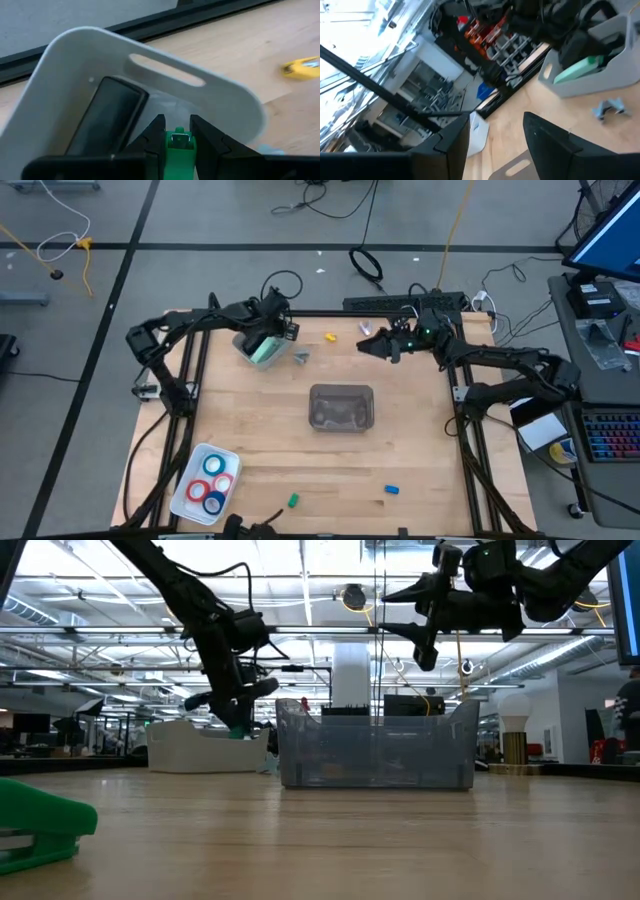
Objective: Pick and place Stapler, Stapler remover, tape
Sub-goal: Put the right green stapler into the gray bin, then put the green stapler into the gray bin
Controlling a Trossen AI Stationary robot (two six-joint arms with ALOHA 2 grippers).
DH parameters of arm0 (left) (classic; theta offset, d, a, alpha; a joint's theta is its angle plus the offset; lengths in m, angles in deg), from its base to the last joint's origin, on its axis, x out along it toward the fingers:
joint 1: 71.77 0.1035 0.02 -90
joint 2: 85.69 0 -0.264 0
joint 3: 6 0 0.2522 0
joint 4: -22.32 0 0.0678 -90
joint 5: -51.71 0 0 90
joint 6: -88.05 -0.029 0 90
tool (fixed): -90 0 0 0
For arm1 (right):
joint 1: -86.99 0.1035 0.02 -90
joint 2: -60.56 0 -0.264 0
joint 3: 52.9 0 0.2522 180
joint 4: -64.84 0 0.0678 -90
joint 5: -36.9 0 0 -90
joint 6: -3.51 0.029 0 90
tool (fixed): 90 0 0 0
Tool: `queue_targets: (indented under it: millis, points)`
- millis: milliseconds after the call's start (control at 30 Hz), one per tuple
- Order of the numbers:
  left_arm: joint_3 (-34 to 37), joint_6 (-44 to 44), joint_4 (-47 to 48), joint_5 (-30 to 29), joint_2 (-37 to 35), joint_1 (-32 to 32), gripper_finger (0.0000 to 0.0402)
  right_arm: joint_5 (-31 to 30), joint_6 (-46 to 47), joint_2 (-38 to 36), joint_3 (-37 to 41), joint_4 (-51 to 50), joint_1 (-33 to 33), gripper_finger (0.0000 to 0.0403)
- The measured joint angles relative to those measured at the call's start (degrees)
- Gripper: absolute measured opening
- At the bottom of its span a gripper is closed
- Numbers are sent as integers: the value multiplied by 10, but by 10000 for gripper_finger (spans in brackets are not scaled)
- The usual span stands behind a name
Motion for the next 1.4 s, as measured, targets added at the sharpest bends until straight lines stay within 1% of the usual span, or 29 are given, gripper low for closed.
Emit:
queue_targets:
  millis: [200,433,533,667,733,833,967,1033,1133,1267,1400]
  points:
    - [0,-23,-5,18,11,8,65,0,0,0,0,10,-26,172]
    - [0,-36,-8,28,22,10,131,0,-1,0,0,10,-38,175]
    - [0,-36,-23,28,21,10,144,0,-2,0,0,14,-38,173]
    - [0,-33,-52,38,11,14,145,0,-2,0,0,25,-38,172]
    - [0,-23,-79,57,0,17,145,0,-2,0,0,33,-38,174]
    - [0,-15,-114,106,-28,22,148,2,-9,0,0,33,-38,175]
    - [0,-17,-164,175,-73,13,149,-5,-55,0,0,31,-43,171]
    - [0,-23,-188,199,-97,3,149,-16,-80,0,0,31,-49,169]
    - [0,-21,-207,232,-136,-11,149,-15,-104,0,-2,31,-57,167]
    - [0,-4,-204,267,-182,-44,149,3,-109,0,-2,25,-56,167]
    - [0,5,-202,271,-213,-109,149,7,-121,0,-2,21,-55,167]
